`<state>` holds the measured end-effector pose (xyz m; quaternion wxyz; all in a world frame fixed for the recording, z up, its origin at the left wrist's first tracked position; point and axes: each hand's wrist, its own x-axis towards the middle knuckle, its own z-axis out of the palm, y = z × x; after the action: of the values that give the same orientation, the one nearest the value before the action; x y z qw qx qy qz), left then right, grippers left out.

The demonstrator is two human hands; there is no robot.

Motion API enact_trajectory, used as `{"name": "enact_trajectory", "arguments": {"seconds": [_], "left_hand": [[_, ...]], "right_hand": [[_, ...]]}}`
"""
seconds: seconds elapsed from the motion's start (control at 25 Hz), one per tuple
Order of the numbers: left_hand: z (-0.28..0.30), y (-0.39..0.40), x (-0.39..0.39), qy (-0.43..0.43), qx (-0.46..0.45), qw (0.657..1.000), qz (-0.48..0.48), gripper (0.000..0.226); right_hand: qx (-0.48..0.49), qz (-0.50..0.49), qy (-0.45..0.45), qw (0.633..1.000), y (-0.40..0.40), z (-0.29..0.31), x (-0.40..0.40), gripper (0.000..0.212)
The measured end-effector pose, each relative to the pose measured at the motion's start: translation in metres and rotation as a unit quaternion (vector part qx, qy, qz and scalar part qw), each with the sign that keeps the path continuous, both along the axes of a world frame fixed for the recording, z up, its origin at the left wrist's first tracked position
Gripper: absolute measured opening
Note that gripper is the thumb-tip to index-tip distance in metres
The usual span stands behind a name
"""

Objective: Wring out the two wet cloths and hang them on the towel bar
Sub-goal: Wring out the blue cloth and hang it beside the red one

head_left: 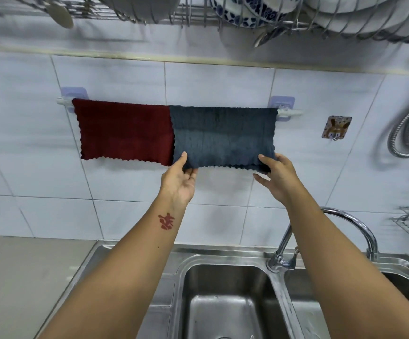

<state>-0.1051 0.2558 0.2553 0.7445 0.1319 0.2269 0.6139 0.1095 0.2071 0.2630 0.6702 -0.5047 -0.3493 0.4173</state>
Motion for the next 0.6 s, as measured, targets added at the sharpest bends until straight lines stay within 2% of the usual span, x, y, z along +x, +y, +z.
{"name": "enact_trajectory", "arguments": {"seconds": [0.16, 0.4, 0.6], "left_hand": [[0.009, -0.006, -0.010, 0.043, 0.004, 0.999, 0.018, 0.032], [0.015, -0.014, -0.019, 0.054, 0.009, 0.998, 0.037, 0.013], [0.015, -0.012, -0.027, 0.127, -0.011, 0.992, 0.003, 0.025]], "right_hand": [[-0.019, 0.009, -0.040, 0.999, -0.012, 0.009, -0.001, 0.022], [-0.009, 0.003, -0.028, 1.000, -0.028, 0.009, 0.002, 0.016], [-0.013, 0.000, -0.034, 0.999, -0.036, 0.008, 0.003, 0.020]]}}
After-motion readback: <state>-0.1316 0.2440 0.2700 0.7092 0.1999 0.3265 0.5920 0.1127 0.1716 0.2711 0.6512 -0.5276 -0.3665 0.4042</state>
